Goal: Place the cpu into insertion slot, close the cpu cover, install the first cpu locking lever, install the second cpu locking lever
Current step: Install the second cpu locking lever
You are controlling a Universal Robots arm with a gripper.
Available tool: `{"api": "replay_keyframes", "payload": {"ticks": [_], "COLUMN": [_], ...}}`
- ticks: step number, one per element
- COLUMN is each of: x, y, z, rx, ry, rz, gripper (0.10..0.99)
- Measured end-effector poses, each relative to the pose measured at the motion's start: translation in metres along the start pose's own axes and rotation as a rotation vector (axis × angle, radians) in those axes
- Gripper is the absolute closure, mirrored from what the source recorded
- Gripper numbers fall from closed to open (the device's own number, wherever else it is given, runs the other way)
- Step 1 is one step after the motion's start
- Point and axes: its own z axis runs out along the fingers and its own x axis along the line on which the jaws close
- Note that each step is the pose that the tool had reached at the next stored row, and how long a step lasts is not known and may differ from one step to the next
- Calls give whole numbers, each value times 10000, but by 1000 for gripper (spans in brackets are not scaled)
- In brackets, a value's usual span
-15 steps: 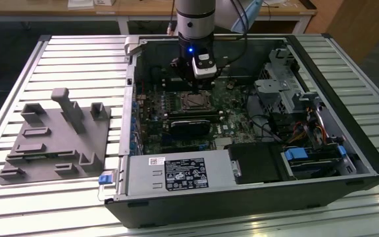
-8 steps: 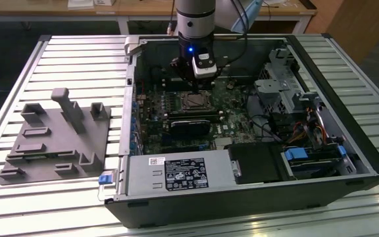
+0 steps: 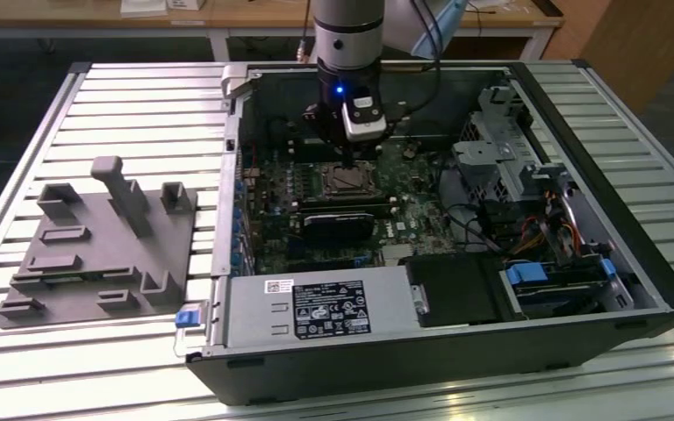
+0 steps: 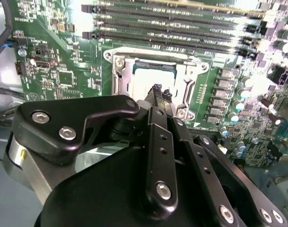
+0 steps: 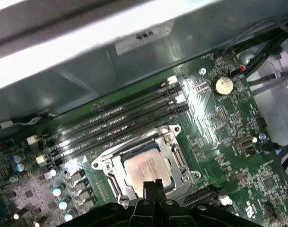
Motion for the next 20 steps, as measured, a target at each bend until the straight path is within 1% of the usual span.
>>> {"api": "replay_keyframes", "payload": {"ticks": [4,12,16,20], "x": [-35,-104,-138,-168], "y": [-74,-181,-206,-221], "z": [2,5,7,9], "rx": [28,150,216,251], "ry": [-4,-7,-10,-12], "rz": [-2,-11,-17,-18], "gripper": [980,980,980,980]}}
